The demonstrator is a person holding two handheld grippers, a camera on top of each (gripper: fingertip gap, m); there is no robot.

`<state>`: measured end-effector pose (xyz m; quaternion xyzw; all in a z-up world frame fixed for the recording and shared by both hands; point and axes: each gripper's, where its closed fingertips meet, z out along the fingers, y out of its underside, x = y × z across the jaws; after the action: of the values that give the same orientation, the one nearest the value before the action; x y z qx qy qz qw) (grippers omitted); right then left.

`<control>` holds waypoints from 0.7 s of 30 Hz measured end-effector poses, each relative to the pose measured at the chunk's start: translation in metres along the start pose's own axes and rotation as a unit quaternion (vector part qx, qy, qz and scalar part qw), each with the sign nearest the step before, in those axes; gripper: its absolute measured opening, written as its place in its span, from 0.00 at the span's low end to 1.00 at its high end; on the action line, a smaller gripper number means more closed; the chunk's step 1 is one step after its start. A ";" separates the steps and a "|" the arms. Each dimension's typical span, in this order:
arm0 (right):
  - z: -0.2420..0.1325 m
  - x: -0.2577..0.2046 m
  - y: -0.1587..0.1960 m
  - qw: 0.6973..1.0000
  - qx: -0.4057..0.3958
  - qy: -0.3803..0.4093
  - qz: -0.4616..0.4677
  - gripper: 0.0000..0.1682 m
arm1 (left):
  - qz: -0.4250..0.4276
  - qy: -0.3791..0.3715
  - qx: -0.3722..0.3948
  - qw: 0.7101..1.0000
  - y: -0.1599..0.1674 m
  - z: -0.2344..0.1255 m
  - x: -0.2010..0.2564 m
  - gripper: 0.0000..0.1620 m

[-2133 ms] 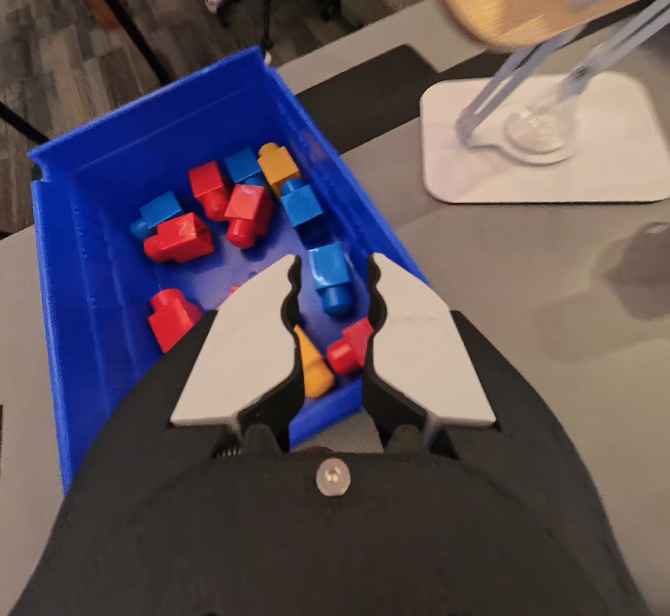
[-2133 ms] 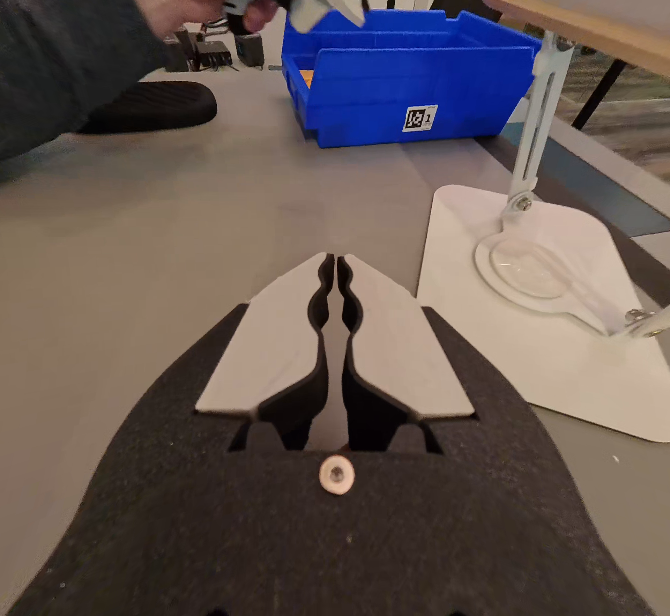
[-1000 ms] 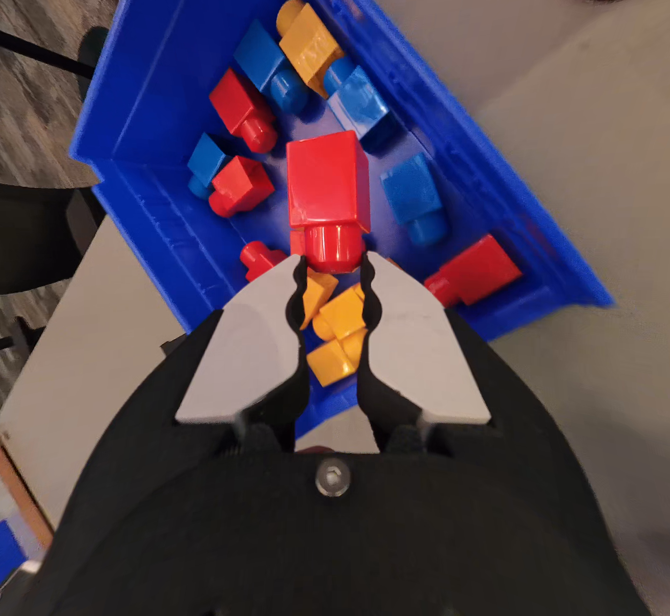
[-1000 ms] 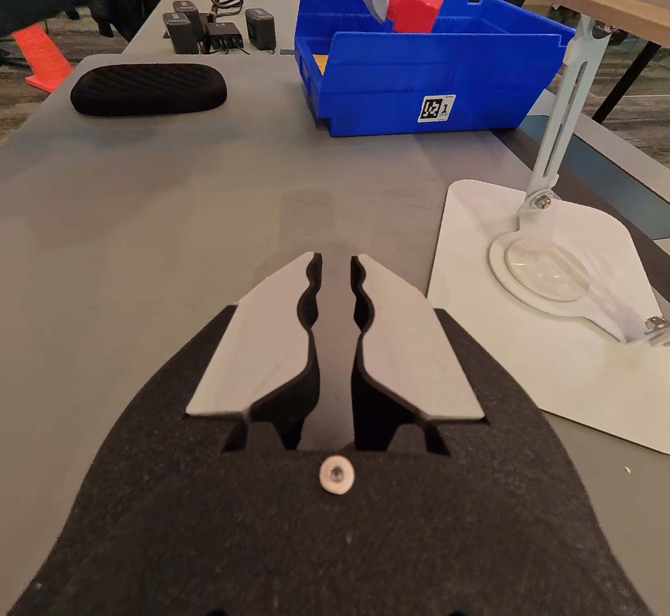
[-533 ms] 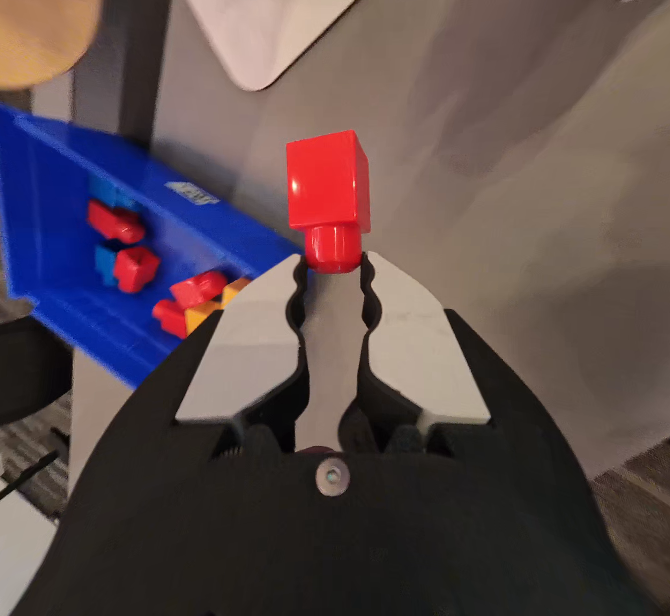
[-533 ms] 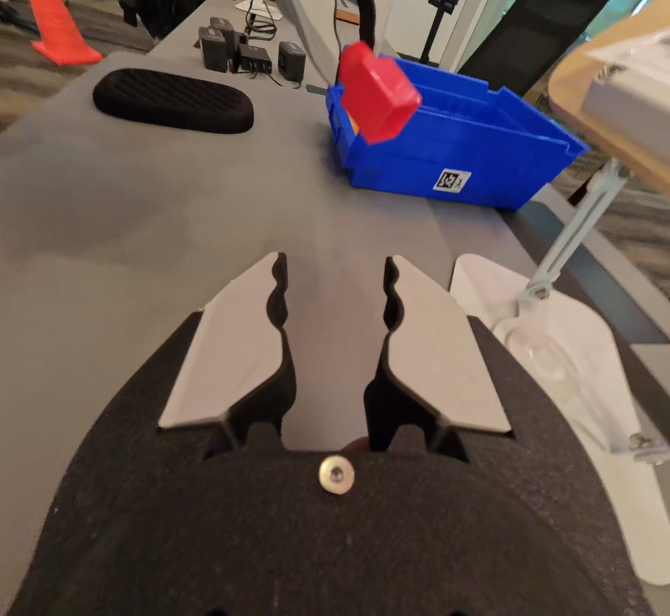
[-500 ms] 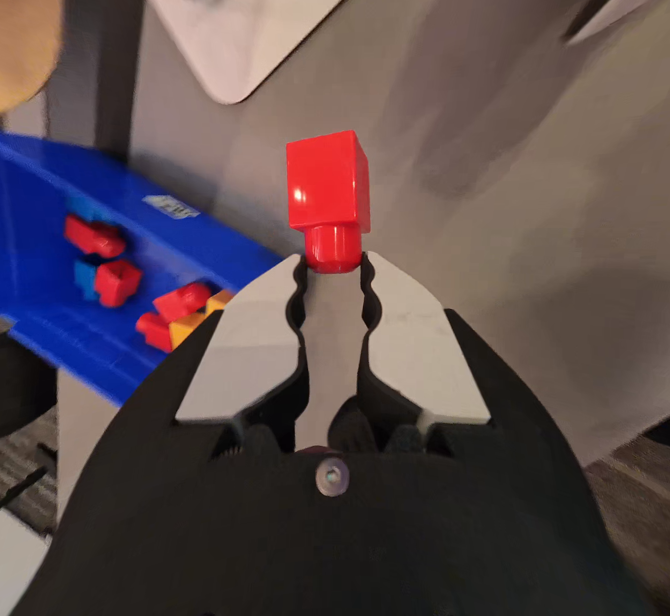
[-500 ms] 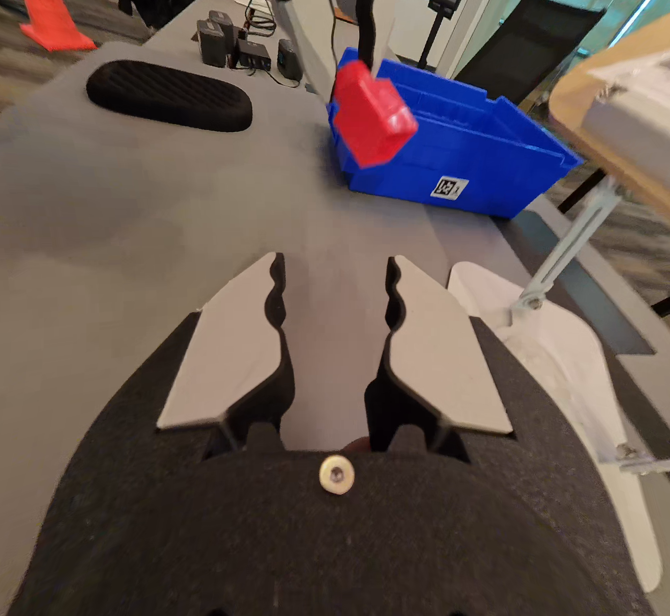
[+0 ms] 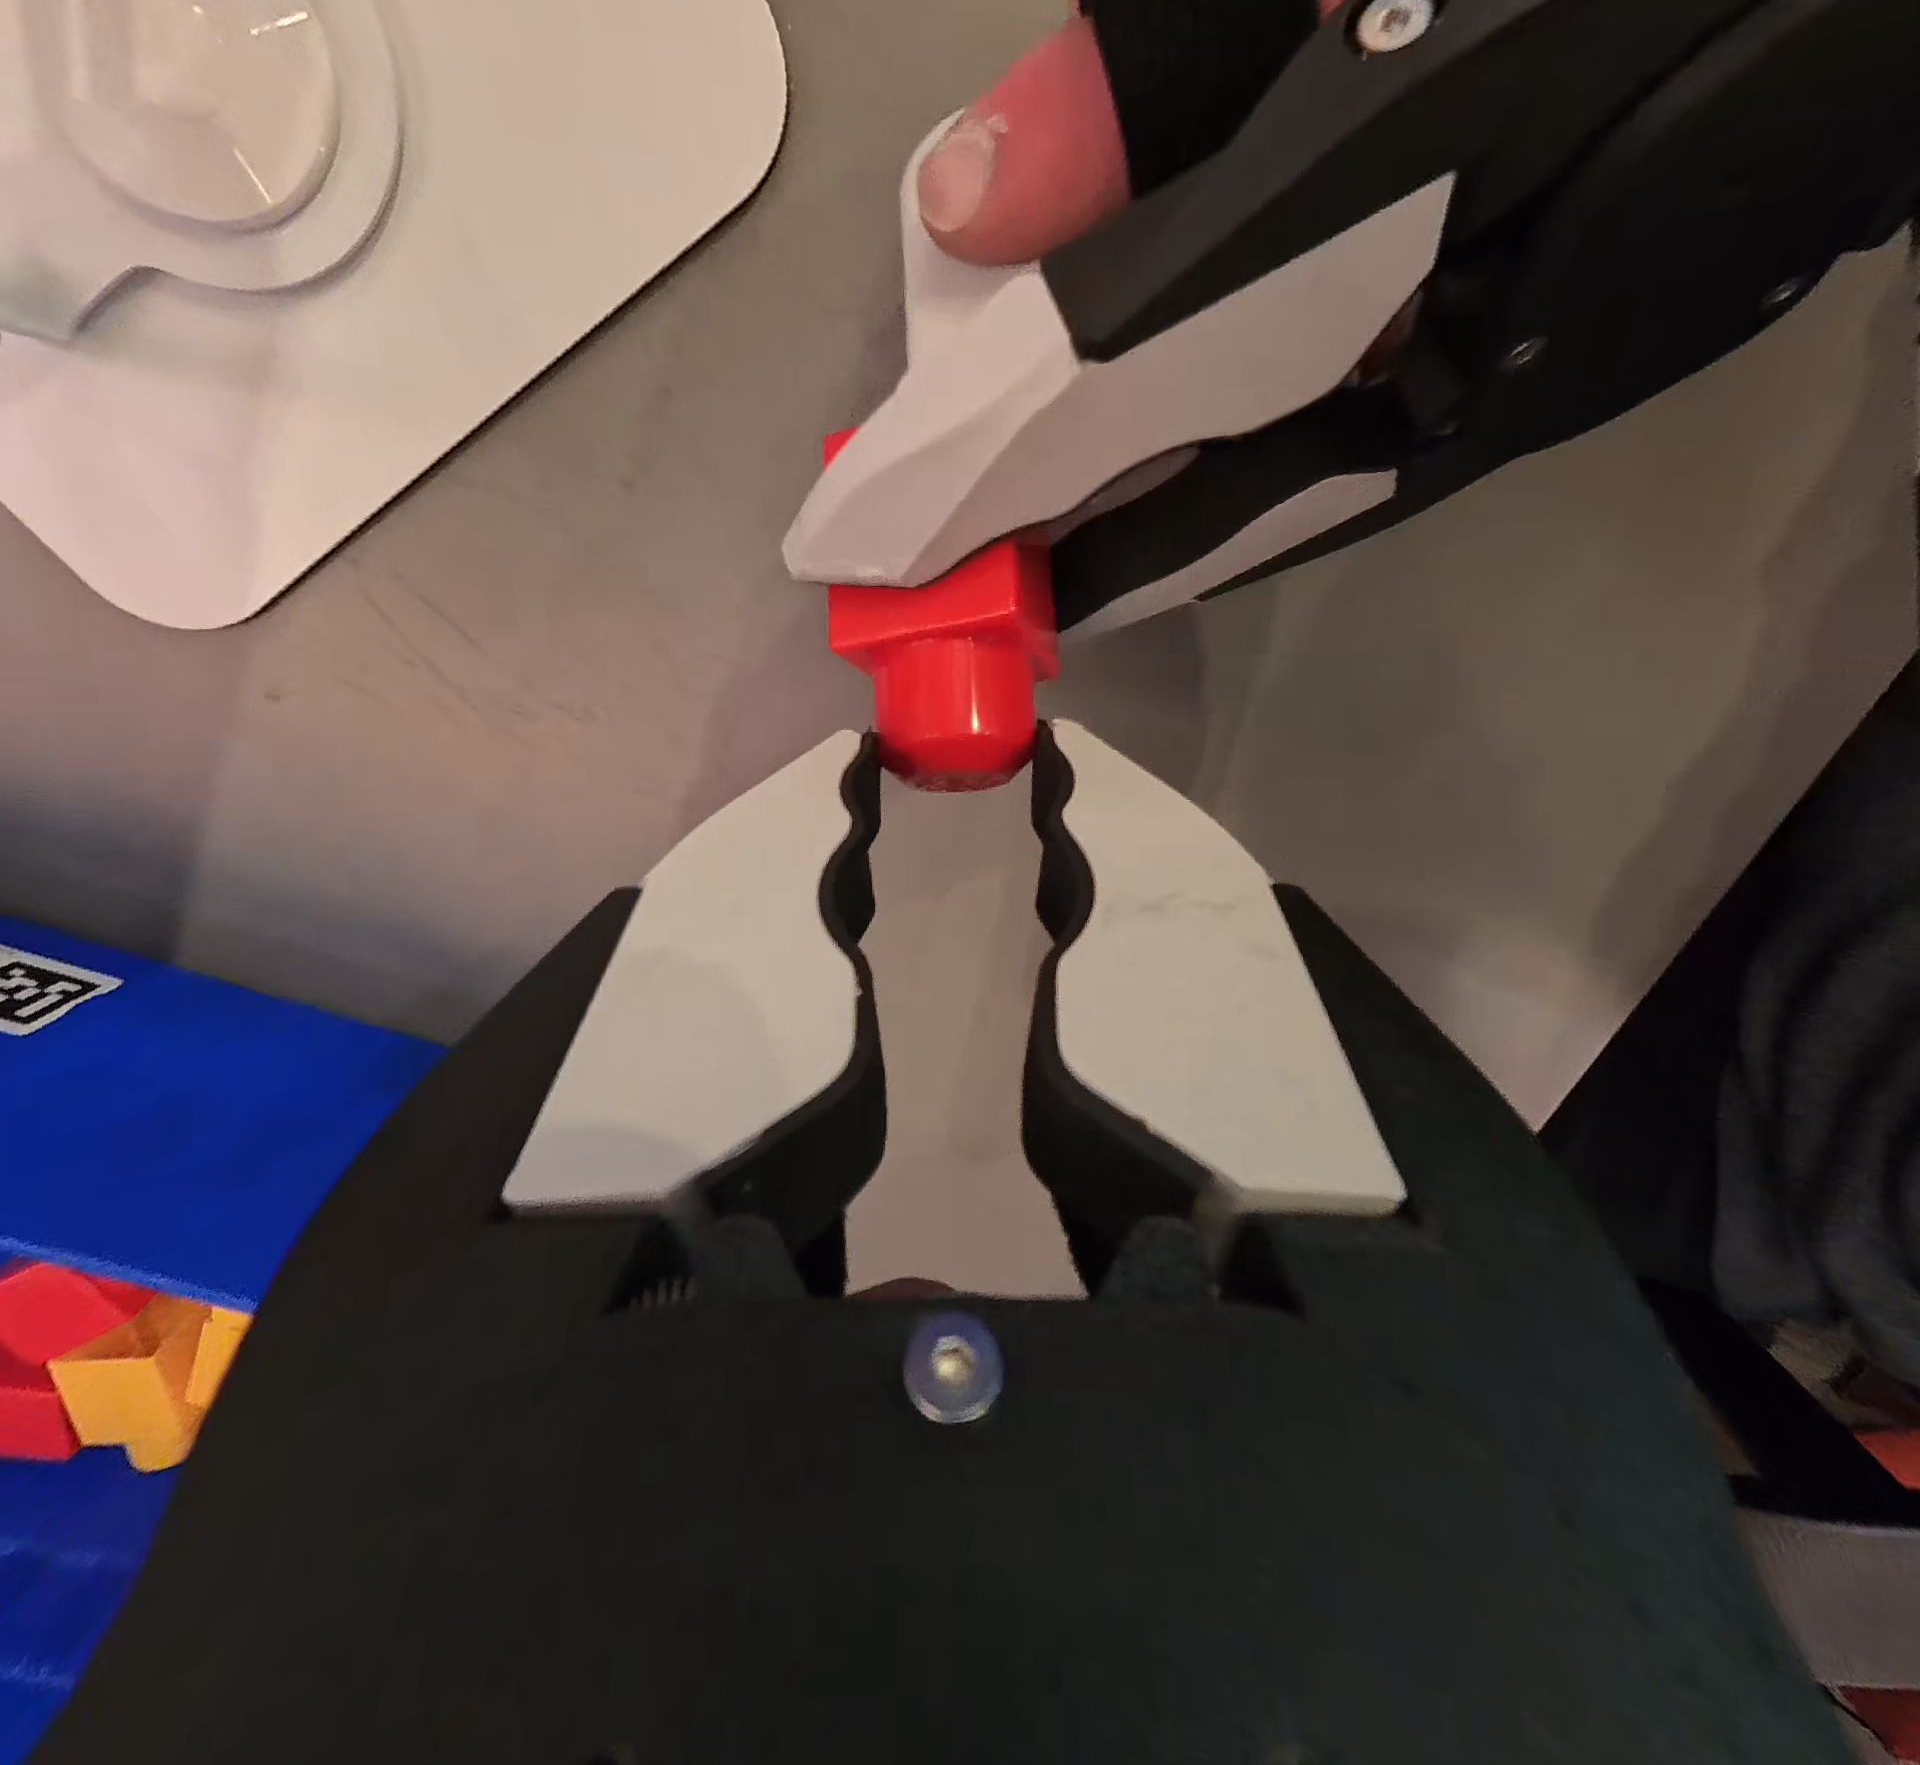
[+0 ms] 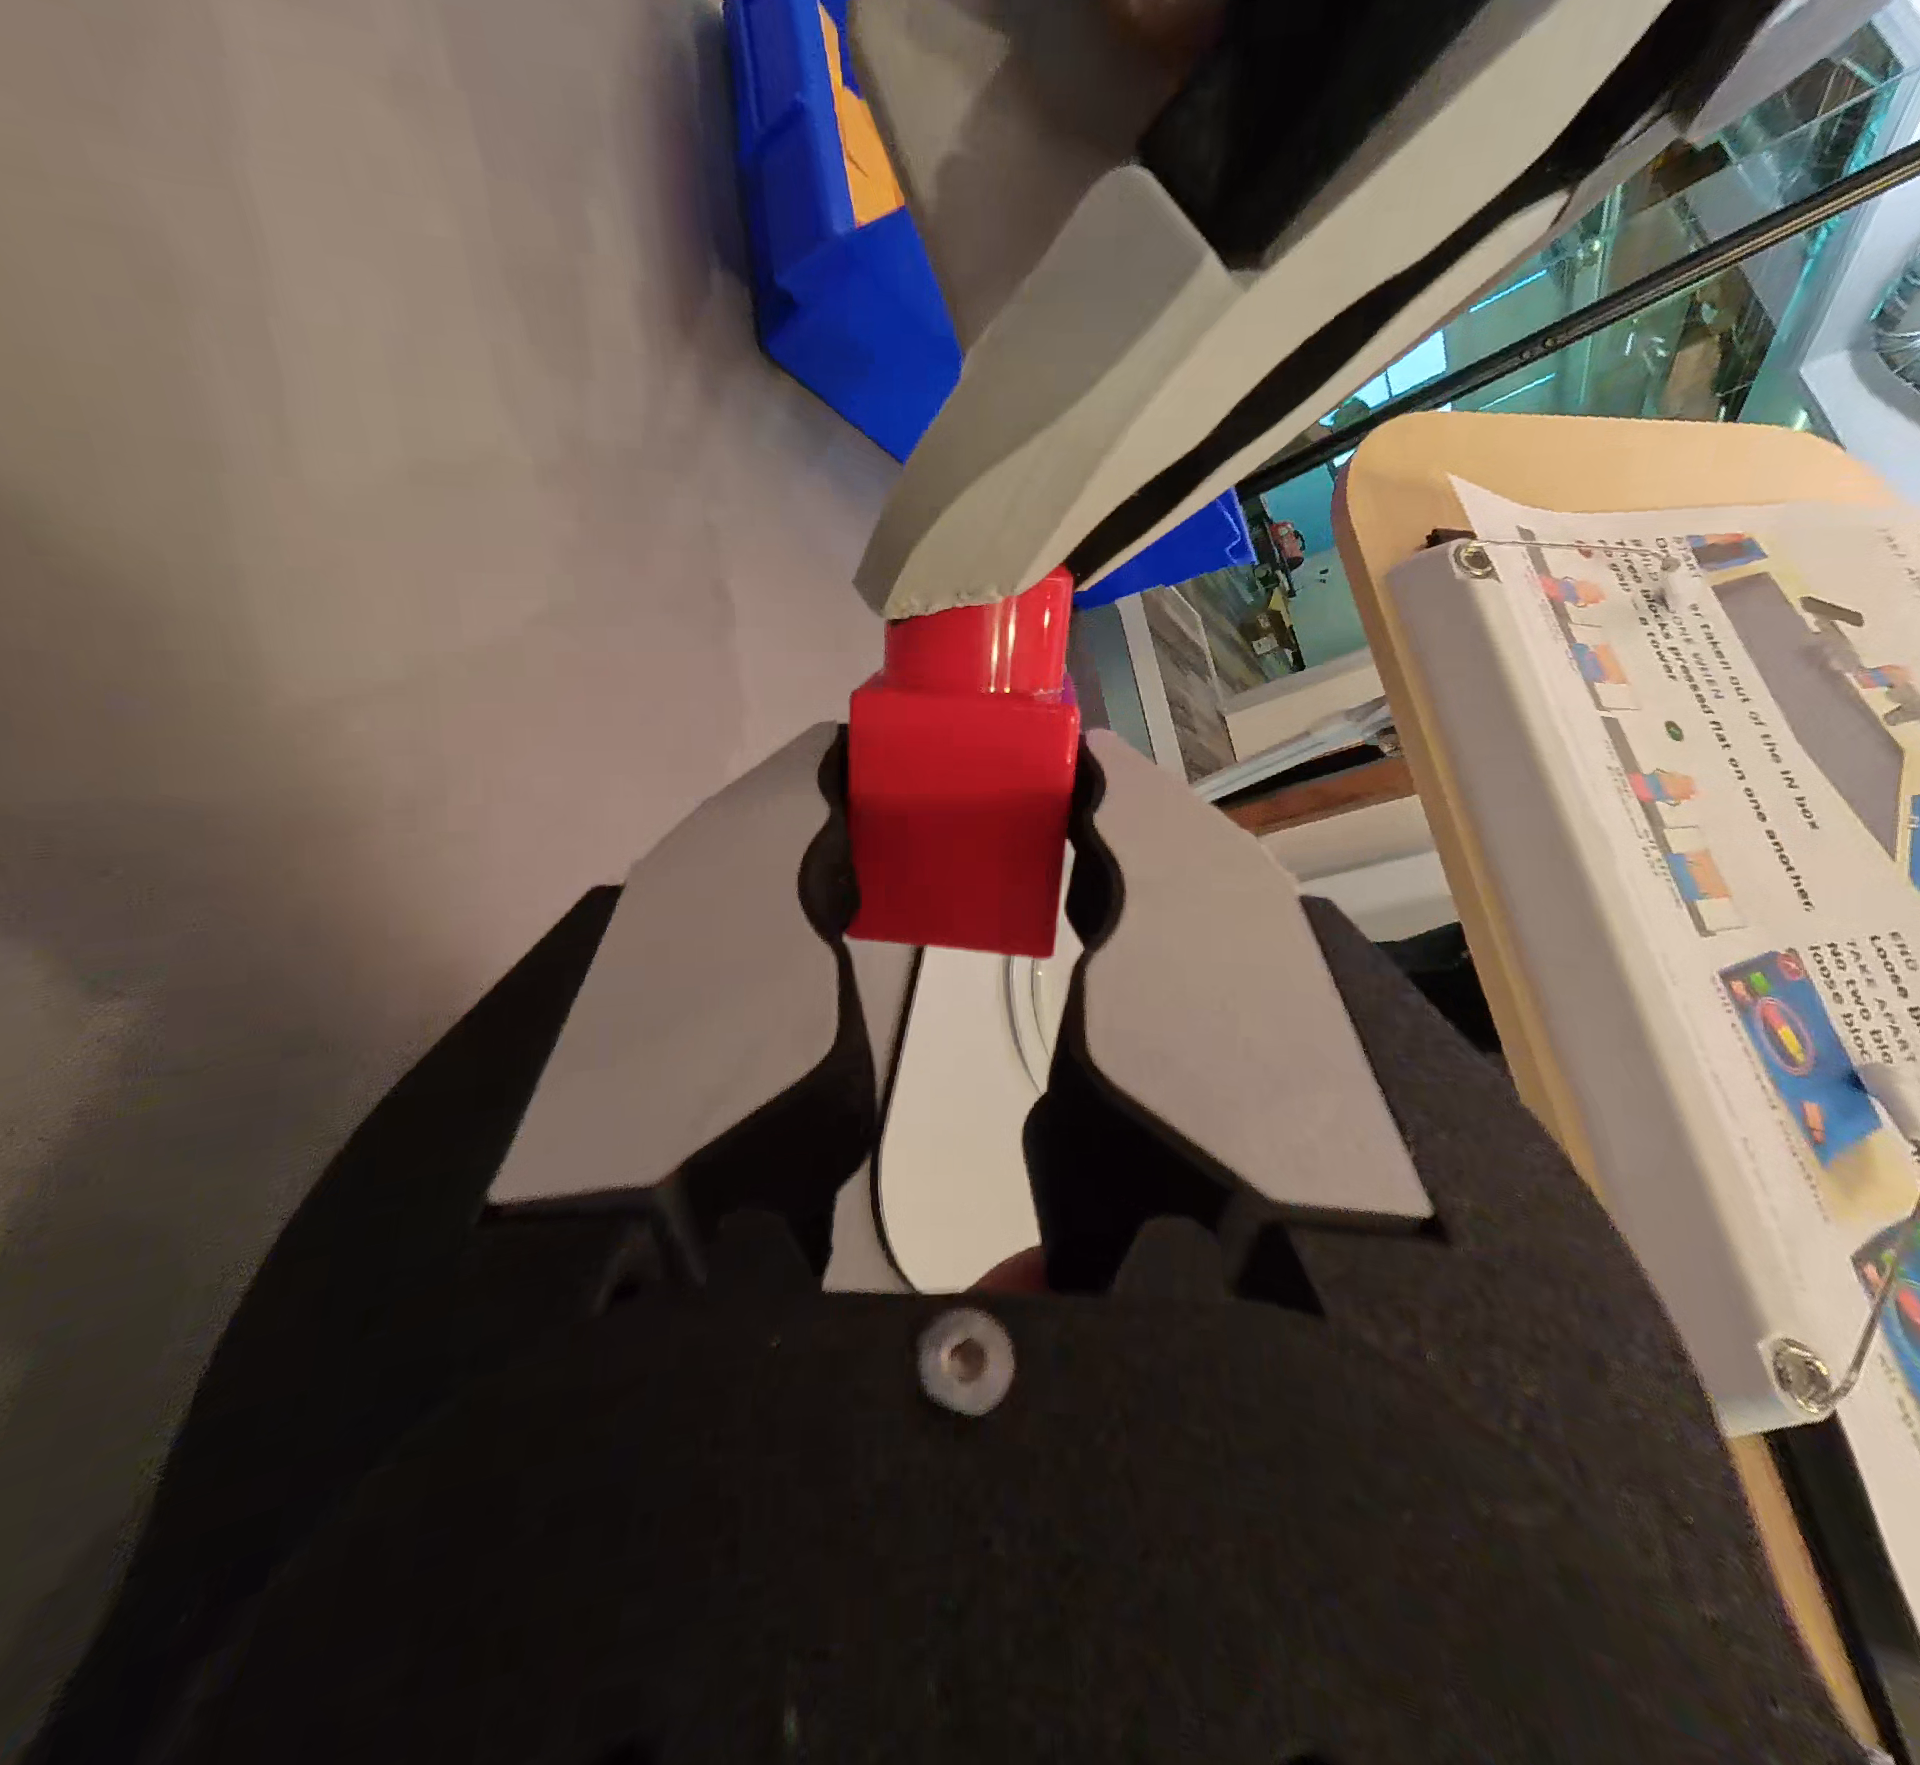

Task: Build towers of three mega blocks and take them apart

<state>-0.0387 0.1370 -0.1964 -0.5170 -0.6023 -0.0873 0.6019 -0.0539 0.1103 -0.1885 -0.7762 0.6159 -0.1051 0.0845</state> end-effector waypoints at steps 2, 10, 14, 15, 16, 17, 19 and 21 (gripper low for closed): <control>0.000 -0.001 0.001 1.000 -0.003 -0.004 -0.001 0.22 | -0.001 0.003 -0.001 1.000 0.000 0.002 0.000 0.17; -0.004 -0.008 0.000 0.971 0.064 -0.118 0.196 0.22 | -0.012 0.004 0.060 0.998 0.003 -0.017 -0.001 0.17; -0.011 -0.006 -0.003 0.913 0.126 -0.198 0.333 0.22 | -0.038 -0.048 0.093 0.994 0.025 -0.041 -0.023 0.19; -0.014 -0.006 -0.007 0.893 0.149 -0.221 0.363 0.22 | -0.054 -0.067 0.097 0.992 0.035 -0.048 -0.033 0.19; -0.017 -0.005 -0.009 0.875 0.166 -0.235 0.388 0.22 | -0.068 -0.089 0.096 0.989 0.046 -0.056 -0.044 0.20; -0.018 -0.004 -0.009 0.861 0.175 -0.246 0.410 0.22 | -0.079 -0.109 0.097 0.986 0.057 -0.063 -0.054 0.21; -0.023 -0.003 -0.013 0.833 0.198 -0.270 0.440 0.22 | -0.105 -0.148 0.105 0.978 0.079 -0.078 -0.075 0.21; -0.026 0.000 -0.015 0.821 0.216 -0.276 0.450 0.22 | -0.126 -0.199 0.091 0.968 0.108 -0.092 -0.099 0.21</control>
<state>-0.0327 0.1113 -0.1821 -0.5898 -0.4469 0.4718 0.4794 -0.2013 0.1817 -0.1342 -0.8419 0.4718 -0.0141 0.2615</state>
